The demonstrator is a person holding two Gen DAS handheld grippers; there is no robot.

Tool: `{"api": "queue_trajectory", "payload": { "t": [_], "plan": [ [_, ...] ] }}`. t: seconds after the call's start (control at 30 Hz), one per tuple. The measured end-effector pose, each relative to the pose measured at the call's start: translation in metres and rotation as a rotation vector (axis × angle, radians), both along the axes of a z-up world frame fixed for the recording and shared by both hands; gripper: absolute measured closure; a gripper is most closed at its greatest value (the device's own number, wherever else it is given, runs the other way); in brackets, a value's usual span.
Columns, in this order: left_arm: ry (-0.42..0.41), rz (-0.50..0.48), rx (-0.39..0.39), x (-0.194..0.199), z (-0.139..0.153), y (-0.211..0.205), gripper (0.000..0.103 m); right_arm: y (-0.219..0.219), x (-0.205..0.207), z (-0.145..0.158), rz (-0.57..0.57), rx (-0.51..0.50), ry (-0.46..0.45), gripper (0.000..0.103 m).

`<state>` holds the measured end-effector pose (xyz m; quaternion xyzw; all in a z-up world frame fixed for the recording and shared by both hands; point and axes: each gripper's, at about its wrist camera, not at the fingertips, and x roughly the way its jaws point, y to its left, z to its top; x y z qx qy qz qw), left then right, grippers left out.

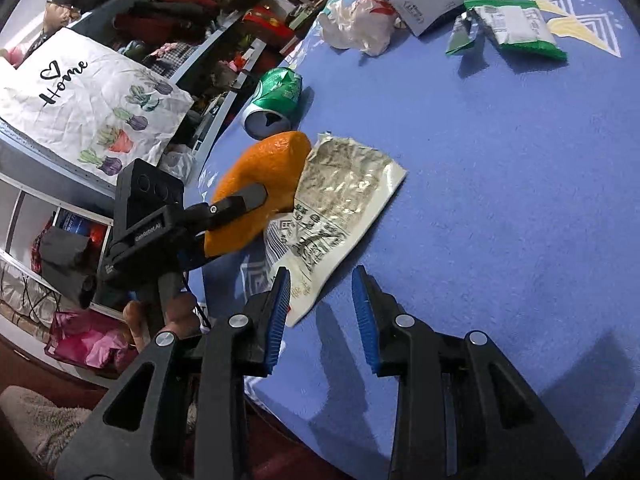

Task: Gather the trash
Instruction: 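Grasp the silver snack wrapper with the right tool while the left tool holds the orange, then drop the wrapper into the bin with the right tool while the left tool releases the orange there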

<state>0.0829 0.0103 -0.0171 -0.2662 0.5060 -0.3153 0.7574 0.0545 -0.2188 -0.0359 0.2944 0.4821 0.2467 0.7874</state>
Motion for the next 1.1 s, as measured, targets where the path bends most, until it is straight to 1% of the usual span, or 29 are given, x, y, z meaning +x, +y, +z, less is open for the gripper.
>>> {"api": "queue_trajectory", "payload": {
  "t": [0.1, 0.17, 0.23, 0.27, 0.33, 0.4, 0.43, 0.47, 0.5, 0.53, 0.57, 0.63, 0.7, 0.8, 0.83, 0.93, 1.0, 1.1],
  "plan": [
    [-0.002, -0.005, -0.001, 0.0, 0.0, 0.001, 0.069, 0.005, 0.006, -0.002, -0.013, 0.032, -0.019, 0.066],
    [0.002, -0.002, -0.005, 0.0, 0.0, 0.004, 0.069, 0.0, 0.008, -0.004, -0.045, 0.112, -0.059, 0.065],
    [0.0, -0.006, -0.006, -0.001, -0.001, 0.005, 0.069, -0.01, 0.011, -0.007, -0.046, 0.276, -0.091, 0.065],
    [-0.003, -0.007, -0.004, -0.001, 0.0, 0.005, 0.069, -0.011, 0.013, -0.009, -0.043, 0.33, -0.092, 0.065],
    [-0.005, -0.006, -0.002, -0.001, 0.0, 0.005, 0.069, -0.012, 0.017, -0.012, -0.045, 0.374, -0.086, 0.065],
    [-0.005, -0.005, -0.001, -0.002, 0.0, 0.005, 0.069, -0.006, 0.023, -0.019, -0.029, 0.391, -0.053, 0.065],
    [-0.006, -0.006, 0.001, -0.002, 0.0, 0.004, 0.069, -0.001, 0.026, -0.021, -0.028, 0.364, -0.037, 0.072],
    [-0.007, -0.006, 0.005, -0.002, 0.0, 0.004, 0.069, 0.003, 0.027, -0.022, -0.024, 0.332, -0.031, 0.075],
    [-0.007, -0.006, 0.007, -0.002, 0.0, 0.005, 0.069, 0.008, 0.029, -0.021, -0.023, 0.297, -0.025, 0.076],
    [-0.006, -0.004, 0.007, -0.001, 0.0, 0.005, 0.069, 0.008, 0.029, -0.019, -0.027, 0.286, -0.026, 0.085],
    [-0.003, -0.001, 0.007, -0.001, 0.001, 0.005, 0.07, 0.009, 0.028, -0.018, -0.036, 0.271, -0.028, 0.089],
    [-0.012, 0.0, 0.032, -0.003, 0.003, 0.003, 0.07, 0.005, 0.025, -0.017, -0.057, 0.245, -0.026, 0.09],
    [-0.04, -0.002, 0.071, -0.006, 0.008, -0.003, 0.07, -0.006, 0.016, -0.015, -0.088, 0.221, -0.037, 0.091],
    [-0.062, -0.023, 0.068, -0.009, 0.016, -0.013, 0.07, -0.026, -0.001, -0.011, -0.13, 0.198, -0.069, 0.091],
    [-0.067, -0.036, 0.076, -0.008, 0.018, -0.019, 0.07, -0.039, -0.012, -0.01, -0.161, 0.18, -0.08, 0.091],
    [-0.062, -0.096, 0.109, -0.005, 0.019, -0.049, 0.07, -0.072, -0.033, -0.008, -0.236, 0.161, -0.105, 0.091],
    [-0.053, -0.168, 0.127, -0.003, 0.018, -0.083, 0.07, -0.103, -0.051, -0.009, -0.312, 0.153, -0.123, 0.091],
    [-0.067, -0.269, 0.162, -0.006, 0.017, -0.134, 0.07, -0.144, -0.073, -0.007, -0.423, 0.156, -0.142, 0.091]
  ]
}}
